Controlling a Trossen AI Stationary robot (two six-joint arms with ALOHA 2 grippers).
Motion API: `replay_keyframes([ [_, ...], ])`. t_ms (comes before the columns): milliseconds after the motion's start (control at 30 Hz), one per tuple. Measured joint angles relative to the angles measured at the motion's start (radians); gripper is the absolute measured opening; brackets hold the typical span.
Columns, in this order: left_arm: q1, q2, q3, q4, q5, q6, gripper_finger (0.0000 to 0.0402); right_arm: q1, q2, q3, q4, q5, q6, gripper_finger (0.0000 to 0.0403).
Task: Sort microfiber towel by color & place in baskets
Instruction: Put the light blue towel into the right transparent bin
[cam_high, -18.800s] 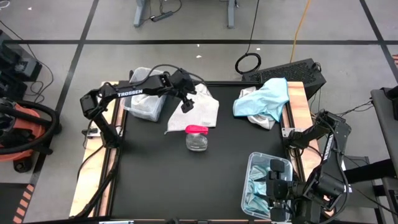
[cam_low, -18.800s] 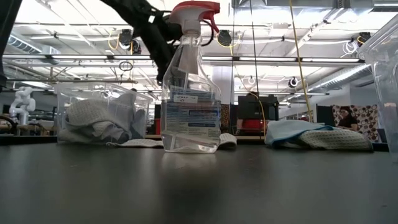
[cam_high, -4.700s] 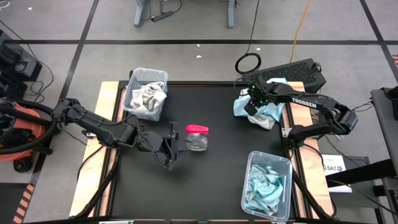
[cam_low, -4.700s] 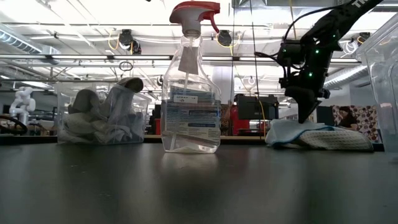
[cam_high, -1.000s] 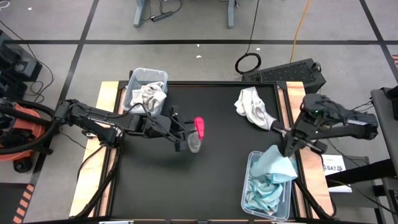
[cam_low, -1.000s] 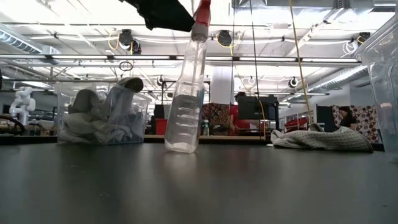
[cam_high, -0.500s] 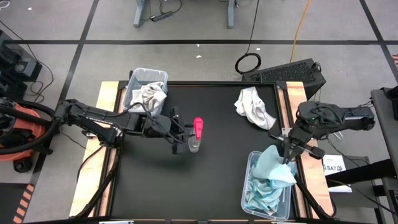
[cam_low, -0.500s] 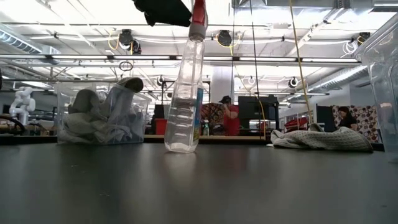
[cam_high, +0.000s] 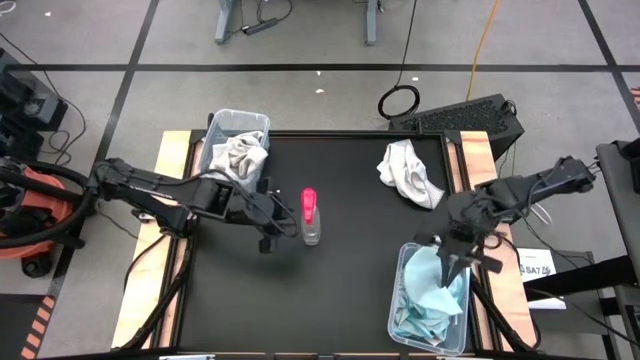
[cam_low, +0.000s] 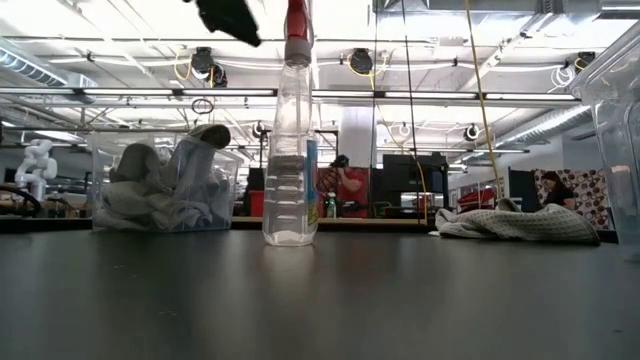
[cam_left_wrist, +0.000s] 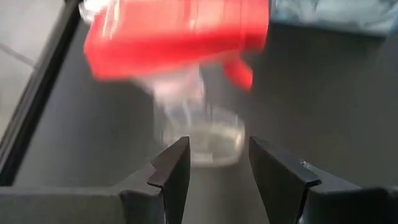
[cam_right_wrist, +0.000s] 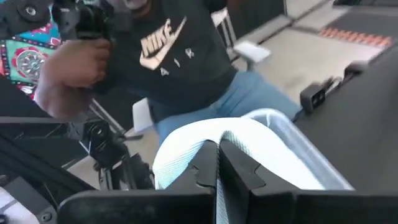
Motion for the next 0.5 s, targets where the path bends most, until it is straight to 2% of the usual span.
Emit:
replay_keyframes([
  [200,-0.026,-0.004,0.051,-0.223,0.000,-0.138,0.0171,0.088,0.073,0.000,-0.034,0.100,0.077,0.0000],
  [500,-0.070,-0.061,0.056,-0.309,-0.035,-0.238,0.0171,0.204,0.191,0.000,-0.069,0.301,0.214,0.0000],
])
